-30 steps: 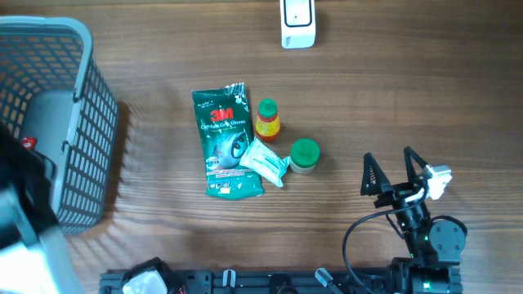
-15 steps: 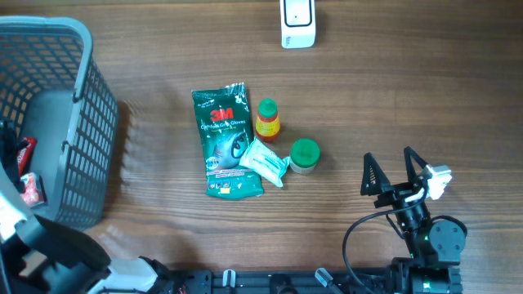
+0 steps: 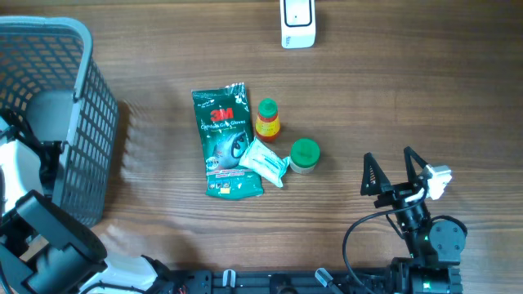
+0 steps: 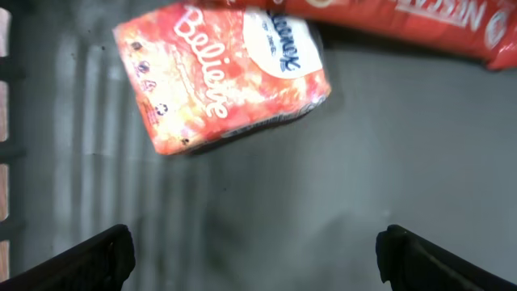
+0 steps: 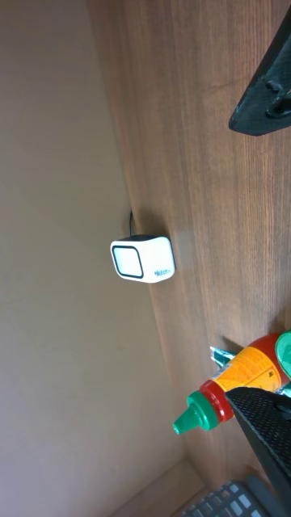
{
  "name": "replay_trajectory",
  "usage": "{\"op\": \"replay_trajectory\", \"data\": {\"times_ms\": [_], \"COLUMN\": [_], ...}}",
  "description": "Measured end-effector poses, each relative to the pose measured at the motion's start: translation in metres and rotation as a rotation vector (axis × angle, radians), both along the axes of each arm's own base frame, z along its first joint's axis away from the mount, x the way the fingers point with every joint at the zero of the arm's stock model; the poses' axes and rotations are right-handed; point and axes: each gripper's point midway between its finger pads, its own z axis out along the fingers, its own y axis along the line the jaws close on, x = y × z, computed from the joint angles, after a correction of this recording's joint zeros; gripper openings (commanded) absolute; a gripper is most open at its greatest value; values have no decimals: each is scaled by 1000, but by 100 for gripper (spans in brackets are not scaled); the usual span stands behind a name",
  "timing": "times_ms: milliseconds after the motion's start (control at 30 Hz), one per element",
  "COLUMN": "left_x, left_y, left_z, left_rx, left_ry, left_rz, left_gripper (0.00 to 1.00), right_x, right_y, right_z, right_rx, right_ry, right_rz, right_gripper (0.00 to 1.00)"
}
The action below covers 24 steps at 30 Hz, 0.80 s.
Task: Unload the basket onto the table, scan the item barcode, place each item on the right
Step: 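Reach the left gripper into the basket and grasp the red tissue pack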
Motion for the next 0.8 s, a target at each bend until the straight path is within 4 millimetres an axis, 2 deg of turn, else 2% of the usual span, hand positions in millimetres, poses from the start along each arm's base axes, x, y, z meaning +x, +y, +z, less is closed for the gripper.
{"op": "replay_trajectory", "data": {"times_ms": [67,367,567,700,800], "left_x": [-3,6,19,25,25], "left_y": [-2,8,20,26,26], "left_z": [-5,-1,5,8,8], "left_rx": [-4,43,107,145,150], "left_ry": [13,25,49,116,153], "left_rz": [-16,-131,-309,-502,-584], "left_gripper": [100,99,87,88,88], "right_x": [0,0,0,0,0], "right_y": [0,0,0,0,0], "right_z": [0,0,0,0,0], "right_rx": [0,0,0,0,0], "right_ry": [0,0,0,0,0], "right_rz": [0,0,0,0,0], "right_gripper": [100,100,100,100,100]}}
